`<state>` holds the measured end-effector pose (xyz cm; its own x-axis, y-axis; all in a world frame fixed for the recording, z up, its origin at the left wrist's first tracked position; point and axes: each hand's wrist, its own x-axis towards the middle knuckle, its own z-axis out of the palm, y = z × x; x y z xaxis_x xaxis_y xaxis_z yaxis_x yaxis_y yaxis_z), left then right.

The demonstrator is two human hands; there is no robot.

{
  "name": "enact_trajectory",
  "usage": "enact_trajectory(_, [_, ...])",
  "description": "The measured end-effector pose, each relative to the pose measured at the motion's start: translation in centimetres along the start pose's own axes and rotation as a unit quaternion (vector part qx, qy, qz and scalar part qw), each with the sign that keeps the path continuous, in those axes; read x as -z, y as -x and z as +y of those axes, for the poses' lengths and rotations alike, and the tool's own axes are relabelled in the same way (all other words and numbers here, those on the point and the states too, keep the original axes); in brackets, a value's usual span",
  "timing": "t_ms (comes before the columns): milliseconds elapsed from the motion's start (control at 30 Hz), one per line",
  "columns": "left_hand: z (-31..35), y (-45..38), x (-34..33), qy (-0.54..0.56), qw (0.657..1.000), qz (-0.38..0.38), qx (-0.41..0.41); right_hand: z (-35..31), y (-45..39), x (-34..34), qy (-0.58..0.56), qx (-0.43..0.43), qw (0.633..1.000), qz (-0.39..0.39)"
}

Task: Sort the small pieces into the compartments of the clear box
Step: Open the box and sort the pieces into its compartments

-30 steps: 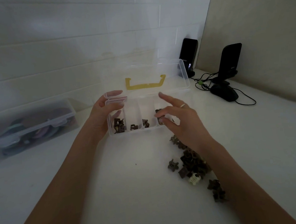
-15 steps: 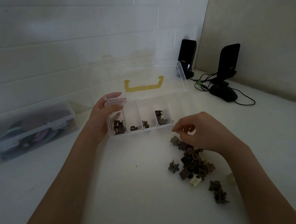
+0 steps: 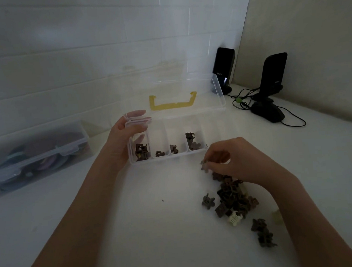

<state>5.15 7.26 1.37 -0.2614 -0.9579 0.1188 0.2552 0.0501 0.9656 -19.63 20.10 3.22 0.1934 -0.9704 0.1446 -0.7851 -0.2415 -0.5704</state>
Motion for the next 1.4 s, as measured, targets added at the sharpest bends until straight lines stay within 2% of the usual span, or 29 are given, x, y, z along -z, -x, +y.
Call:
enact_trajectory(167, [-0.1, 0.1, 0.1, -0.006, 1.000, 0.003, -0.003, -0.5, -0.1, 0.0, -0.153, 0.008, 0.985, 0.084])
enact_trajectory(300, [-0.1, 0.1, 0.0, -0.006, 1.000, 0.000, -0.005, -0.8, -0.3, 0.0, -0.213, 0.026, 0.964, 0.155])
enact_trajectory(433, [0.0, 0.1, -0.2, -0.001, 1.000, -0.003, -0.005, -0.9, -0.6, -0.1, -0.205, 0.044, 0.957, 0.202])
enact_trajectory(900, [0.0, 0.1, -0.4, 0.003, 1.000, -0.013, -0.001, -1.0, -0.7, -1.0, -0.128, 0.081, 0.957, 0.248])
enact_trajectory(1000, [-0.1, 0.1, -0.4, 0.008, 1.000, -0.010, -0.001, -1.1, -1.0, -1.5, -0.069, 0.071, 0.954, 0.284])
enact_trajectory(1100, [-0.2, 0.1, -0.4, 0.008, 1.000, -0.010, 0.000, -0.6, -1.5, -1.9, 0.047, 0.077, 0.961, 0.261])
enact_trajectory(1167, [-0.2, 0.1, -0.4, 0.005, 1.000, -0.013, 0.001, -0.2, -1.5, -1.7, 0.073, 0.071, 0.963, 0.249])
enact_trajectory(1300, [-0.2, 0.1, -0.3, 0.007, 1.000, -0.009, -0.001, 0.2, -0.6, 0.6, -0.007, 0.051, 0.962, 0.269])
enact_trajectory(1400, [-0.3, 0.1, -0.3, 0.006, 1.000, -0.006, -0.003, 0.8, 0.3, 2.1, -0.038, 0.052, 0.986, 0.156])
